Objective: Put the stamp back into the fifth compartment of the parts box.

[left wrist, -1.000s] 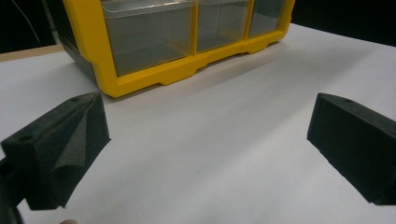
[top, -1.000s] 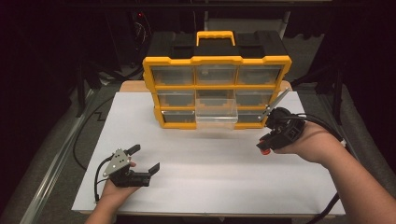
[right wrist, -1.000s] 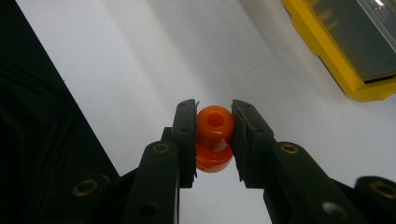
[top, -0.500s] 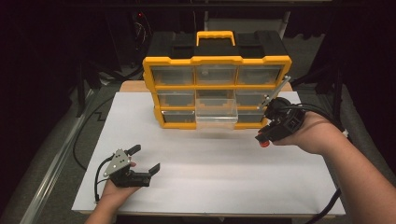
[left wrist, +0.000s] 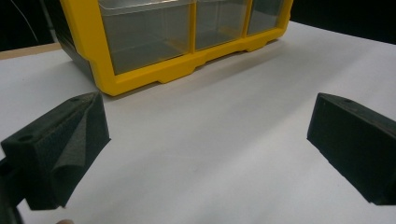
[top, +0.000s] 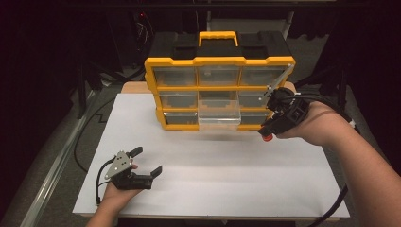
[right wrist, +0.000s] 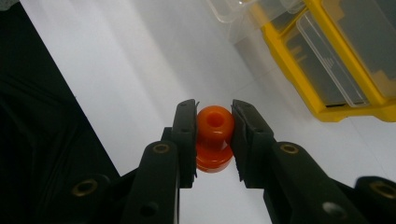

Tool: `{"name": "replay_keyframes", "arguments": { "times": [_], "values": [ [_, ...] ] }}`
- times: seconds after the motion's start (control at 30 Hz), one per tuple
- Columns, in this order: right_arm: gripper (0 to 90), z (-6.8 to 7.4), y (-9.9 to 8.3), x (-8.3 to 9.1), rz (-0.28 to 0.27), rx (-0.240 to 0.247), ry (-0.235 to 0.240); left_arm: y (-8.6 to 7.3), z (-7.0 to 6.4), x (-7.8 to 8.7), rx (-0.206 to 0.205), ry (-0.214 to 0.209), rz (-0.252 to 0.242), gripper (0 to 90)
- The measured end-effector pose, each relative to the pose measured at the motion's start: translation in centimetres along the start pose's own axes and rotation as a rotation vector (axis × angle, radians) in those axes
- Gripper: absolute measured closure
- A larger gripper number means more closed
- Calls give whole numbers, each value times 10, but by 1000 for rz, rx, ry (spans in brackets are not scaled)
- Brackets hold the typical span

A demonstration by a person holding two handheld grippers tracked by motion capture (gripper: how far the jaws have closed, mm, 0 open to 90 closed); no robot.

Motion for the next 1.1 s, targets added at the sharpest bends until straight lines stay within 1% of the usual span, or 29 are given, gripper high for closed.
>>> {"name": "replay_keyframes", "arguments": {
  "times": [0.17,0.57,0.63,0.93,1.1],
  "values": [
    [733,0,4,3,5,-1,-1,0,0,0,0,-1,0,2],
    [733,-2,19,6,13,20,-9,0,0,0,-2,-4,2,2],
    [733,-1,20,6,11,16,-6,0,0,0,-4,-4,2,2],
    [733,-3,37,7,11,36,-11,0,0,1,-7,-7,4,2],
    [733,-4,46,8,4,33,-10,0,0,2,-10,-10,5,2]
  ]
}}
Point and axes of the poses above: each handheld gripper's, and its own axes: x roughly backward along the jaws, y roughly out of its top, z roughly to its left, the point moved 2 cm from there along -x, roughly forward along the jaws, and after that the axes turned 5 degrees about x, right-handed, at the moved point
